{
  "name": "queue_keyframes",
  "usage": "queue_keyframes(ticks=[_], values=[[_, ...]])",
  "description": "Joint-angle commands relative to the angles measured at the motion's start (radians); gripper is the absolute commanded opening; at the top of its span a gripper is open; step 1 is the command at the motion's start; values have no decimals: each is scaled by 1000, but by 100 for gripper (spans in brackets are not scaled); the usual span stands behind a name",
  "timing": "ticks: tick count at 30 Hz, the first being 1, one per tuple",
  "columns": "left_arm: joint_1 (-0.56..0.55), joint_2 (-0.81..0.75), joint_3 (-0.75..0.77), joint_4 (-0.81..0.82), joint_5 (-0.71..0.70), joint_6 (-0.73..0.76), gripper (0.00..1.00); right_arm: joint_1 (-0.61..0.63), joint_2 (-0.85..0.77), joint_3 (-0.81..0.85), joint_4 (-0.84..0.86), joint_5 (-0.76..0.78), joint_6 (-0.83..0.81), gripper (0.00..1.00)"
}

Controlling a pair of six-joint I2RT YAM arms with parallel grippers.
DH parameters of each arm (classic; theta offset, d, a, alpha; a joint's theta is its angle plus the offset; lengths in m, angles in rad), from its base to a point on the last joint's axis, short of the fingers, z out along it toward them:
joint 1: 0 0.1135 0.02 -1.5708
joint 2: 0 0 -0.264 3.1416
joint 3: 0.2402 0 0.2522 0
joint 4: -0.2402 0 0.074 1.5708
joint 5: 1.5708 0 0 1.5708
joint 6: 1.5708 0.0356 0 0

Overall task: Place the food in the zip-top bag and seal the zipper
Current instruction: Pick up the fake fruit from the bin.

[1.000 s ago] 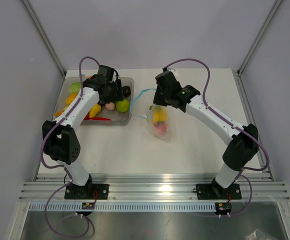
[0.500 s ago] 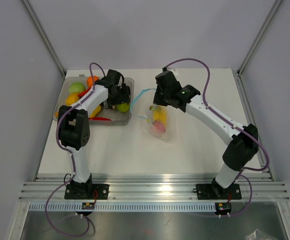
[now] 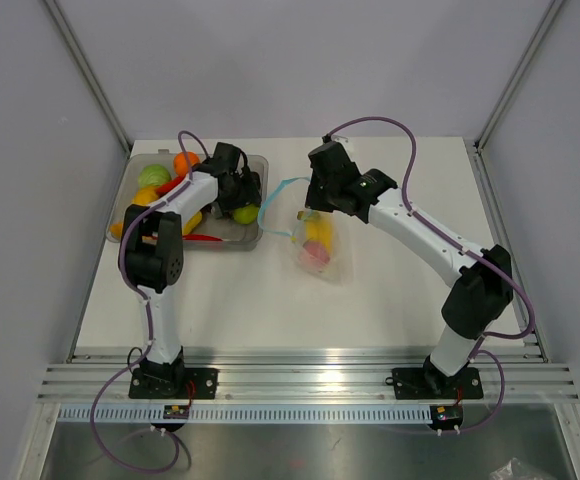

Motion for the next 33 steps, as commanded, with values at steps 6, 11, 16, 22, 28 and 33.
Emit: queue_keyframes(ticks=[6,11,16,22,28,33], values=[[4,-2,-3,64,10,-11,75,12,-4,35,6,-1,-9,0],[4,-55,-14,43,-3,18,59,11,-15,30,5,1,-8,0],[4,-182,-56,-9,-16,70,54,12,-38,9,9,12,-6,0],[4,-252,-98,-106,-49,121,54,12,-41,-1,11,12,3,0],[0,-177,-101,-143,-37,146,57,11,-47,-5,9,12,8,0],[-23,-141,-115,-137,-45,150,72,12,-50,-7,8,15,6,0]])
